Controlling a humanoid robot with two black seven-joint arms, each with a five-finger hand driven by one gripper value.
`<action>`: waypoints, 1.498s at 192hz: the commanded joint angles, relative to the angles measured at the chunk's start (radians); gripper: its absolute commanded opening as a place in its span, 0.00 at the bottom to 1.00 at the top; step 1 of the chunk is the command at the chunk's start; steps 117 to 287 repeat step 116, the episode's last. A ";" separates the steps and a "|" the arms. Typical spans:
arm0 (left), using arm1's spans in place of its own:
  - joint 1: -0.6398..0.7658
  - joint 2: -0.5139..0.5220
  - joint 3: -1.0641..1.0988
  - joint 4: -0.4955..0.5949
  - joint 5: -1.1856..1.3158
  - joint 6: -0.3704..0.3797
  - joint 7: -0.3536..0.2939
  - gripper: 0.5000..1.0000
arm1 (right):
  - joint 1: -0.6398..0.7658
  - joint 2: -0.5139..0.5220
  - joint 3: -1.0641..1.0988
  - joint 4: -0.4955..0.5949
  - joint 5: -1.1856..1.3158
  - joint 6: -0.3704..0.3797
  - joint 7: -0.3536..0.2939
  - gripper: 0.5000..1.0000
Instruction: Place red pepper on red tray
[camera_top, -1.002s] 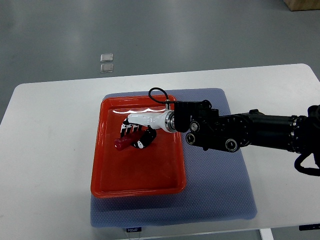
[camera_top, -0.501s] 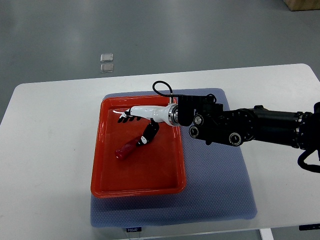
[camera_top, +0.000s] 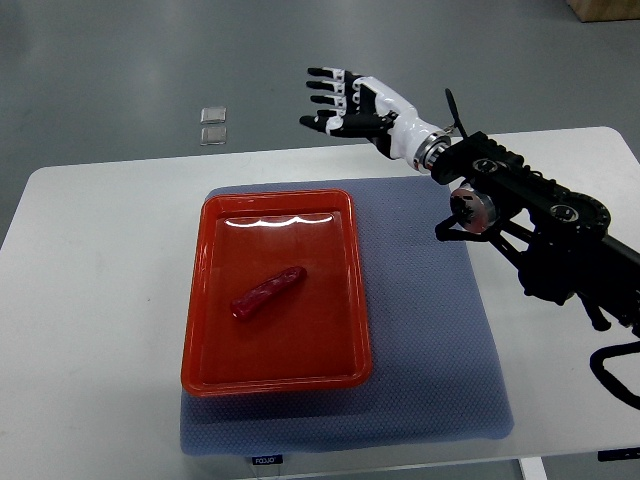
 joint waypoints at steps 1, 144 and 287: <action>0.000 0.000 0.000 -0.002 0.000 0.000 0.000 1.00 | -0.081 0.035 0.136 -0.006 0.144 0.006 0.034 0.74; 0.000 0.000 0.000 -0.002 0.000 0.000 0.000 1.00 | -0.198 0.051 0.220 -0.093 0.345 0.118 0.070 0.82; 0.000 0.000 0.000 -0.002 0.000 0.000 0.000 1.00 | -0.198 0.051 0.220 -0.093 0.345 0.118 0.070 0.82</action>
